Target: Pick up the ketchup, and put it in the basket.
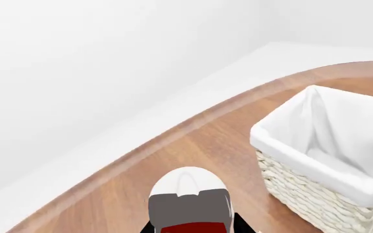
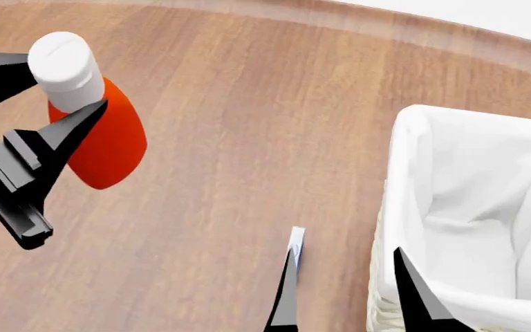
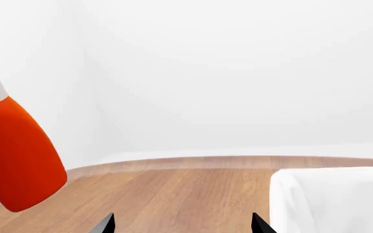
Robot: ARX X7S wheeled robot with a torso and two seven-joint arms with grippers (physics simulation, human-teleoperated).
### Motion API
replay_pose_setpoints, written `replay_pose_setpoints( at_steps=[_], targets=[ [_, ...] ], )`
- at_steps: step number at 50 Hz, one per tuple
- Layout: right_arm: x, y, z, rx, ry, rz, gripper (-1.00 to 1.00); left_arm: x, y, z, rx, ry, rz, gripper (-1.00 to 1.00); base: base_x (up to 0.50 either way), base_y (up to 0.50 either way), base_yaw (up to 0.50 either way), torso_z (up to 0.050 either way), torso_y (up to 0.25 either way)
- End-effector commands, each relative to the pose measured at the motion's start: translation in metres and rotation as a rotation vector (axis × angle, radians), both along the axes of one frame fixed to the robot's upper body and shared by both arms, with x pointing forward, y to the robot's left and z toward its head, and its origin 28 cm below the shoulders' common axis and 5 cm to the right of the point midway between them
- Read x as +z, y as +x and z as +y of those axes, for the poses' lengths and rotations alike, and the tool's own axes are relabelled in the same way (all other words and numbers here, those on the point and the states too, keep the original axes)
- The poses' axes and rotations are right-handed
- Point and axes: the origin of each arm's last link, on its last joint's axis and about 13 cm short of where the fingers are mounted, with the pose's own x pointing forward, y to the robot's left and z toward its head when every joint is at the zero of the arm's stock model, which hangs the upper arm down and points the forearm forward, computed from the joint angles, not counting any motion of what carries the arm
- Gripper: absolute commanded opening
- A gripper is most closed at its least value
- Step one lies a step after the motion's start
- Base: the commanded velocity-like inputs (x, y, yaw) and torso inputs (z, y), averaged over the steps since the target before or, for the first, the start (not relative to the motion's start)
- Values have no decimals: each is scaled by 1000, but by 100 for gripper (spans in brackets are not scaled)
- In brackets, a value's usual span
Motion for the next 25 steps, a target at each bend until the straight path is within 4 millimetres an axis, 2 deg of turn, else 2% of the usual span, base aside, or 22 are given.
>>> replay_pose_setpoints(
  at_steps=[1,12,25],
  targets=[
    [2,3,-3,-6,-3,-26,100,19,13,1,-110,15,43,-100,0,0,0,0,0],
    [3,3,-1,26,-47,-6,100,24,24,3,-189,35,61,-100,0,0,0,0,1],
    [32,1,0,87,-178,-36,100,30,36,0,-303,70,94,-100,0,0,0,0,1]
  ],
)
